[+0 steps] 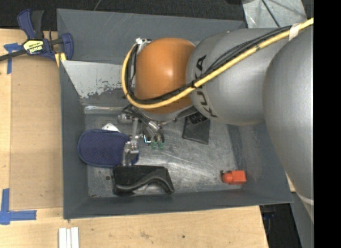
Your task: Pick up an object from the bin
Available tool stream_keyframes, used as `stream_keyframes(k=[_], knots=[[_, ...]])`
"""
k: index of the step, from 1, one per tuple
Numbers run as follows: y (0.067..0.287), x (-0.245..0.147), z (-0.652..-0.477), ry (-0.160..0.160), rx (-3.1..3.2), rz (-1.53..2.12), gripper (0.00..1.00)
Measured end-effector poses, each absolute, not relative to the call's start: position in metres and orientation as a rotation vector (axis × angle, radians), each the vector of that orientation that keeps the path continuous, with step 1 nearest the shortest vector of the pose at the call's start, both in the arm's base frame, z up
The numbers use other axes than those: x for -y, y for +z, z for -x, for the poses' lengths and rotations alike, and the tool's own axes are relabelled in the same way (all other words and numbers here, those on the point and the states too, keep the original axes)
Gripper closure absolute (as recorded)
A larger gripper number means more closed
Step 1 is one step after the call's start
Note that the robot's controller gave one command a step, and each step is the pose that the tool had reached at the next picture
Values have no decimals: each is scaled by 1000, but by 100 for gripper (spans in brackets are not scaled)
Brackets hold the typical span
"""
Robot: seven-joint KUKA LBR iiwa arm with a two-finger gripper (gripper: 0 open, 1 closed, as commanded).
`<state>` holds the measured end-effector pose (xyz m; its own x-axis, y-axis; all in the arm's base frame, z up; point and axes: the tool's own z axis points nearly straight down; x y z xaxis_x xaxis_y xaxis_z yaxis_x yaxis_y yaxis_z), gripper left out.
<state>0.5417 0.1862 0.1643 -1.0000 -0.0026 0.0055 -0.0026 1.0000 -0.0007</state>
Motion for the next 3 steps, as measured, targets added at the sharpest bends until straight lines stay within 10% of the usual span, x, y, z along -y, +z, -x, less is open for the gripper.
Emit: stream_keyframes(k=[1,3], knots=[[111,-176,-555,-5,3135,-388,0],[81,-163,-574,-17,3105,-679,0]])
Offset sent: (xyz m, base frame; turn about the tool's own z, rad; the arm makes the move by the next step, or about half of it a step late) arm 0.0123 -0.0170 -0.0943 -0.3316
